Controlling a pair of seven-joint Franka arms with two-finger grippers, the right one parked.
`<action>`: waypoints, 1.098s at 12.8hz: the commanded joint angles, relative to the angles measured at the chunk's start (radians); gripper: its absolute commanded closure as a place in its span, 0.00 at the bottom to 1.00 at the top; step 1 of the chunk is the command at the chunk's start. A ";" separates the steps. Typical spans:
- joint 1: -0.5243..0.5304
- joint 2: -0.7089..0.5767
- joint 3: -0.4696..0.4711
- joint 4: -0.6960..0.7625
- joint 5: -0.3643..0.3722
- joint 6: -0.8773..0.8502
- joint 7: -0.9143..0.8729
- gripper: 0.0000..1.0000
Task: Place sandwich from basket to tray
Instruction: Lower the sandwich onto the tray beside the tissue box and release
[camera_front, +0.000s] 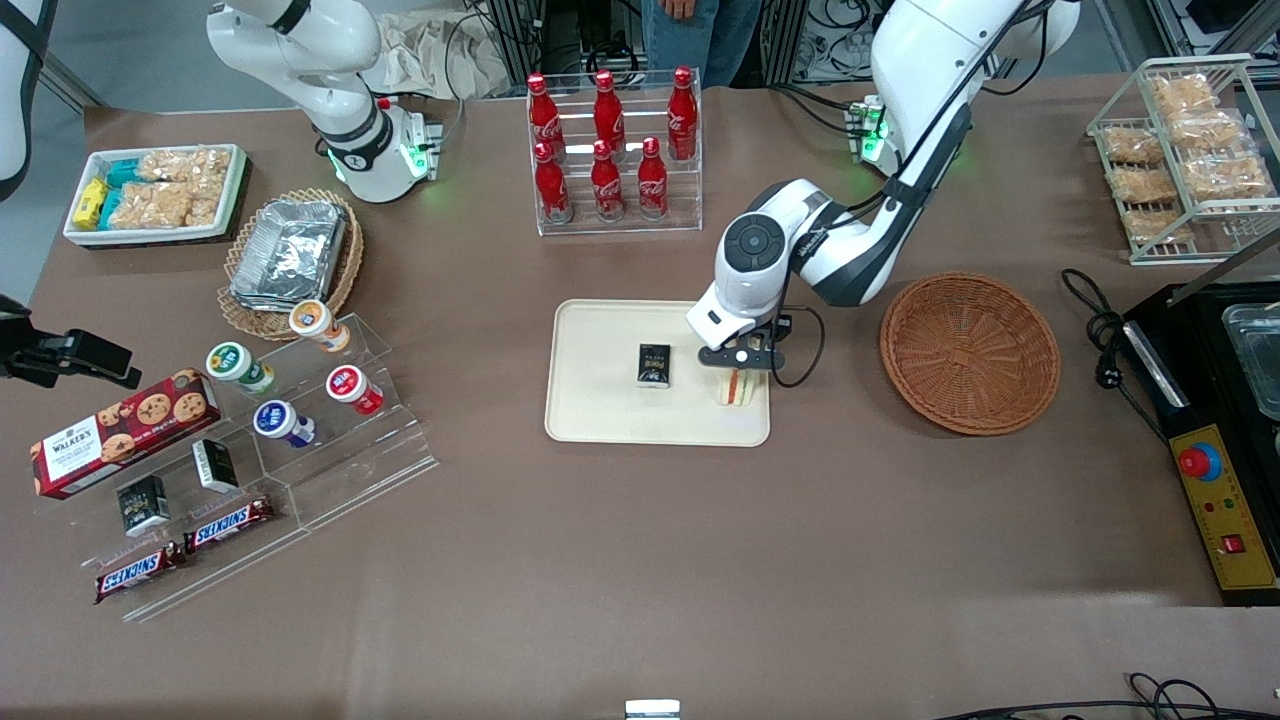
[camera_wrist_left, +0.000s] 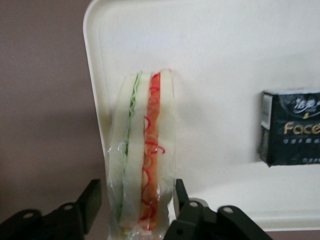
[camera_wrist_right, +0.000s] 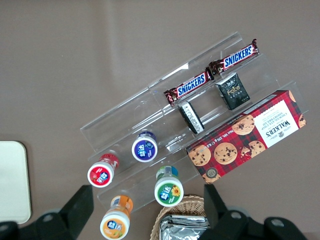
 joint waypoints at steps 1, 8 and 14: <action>-0.001 -0.059 0.003 0.110 0.010 -0.166 -0.022 0.00; 0.169 -0.077 0.002 0.513 -0.086 -0.582 0.227 0.00; 0.342 -0.238 0.035 0.509 -0.144 -0.738 0.507 0.00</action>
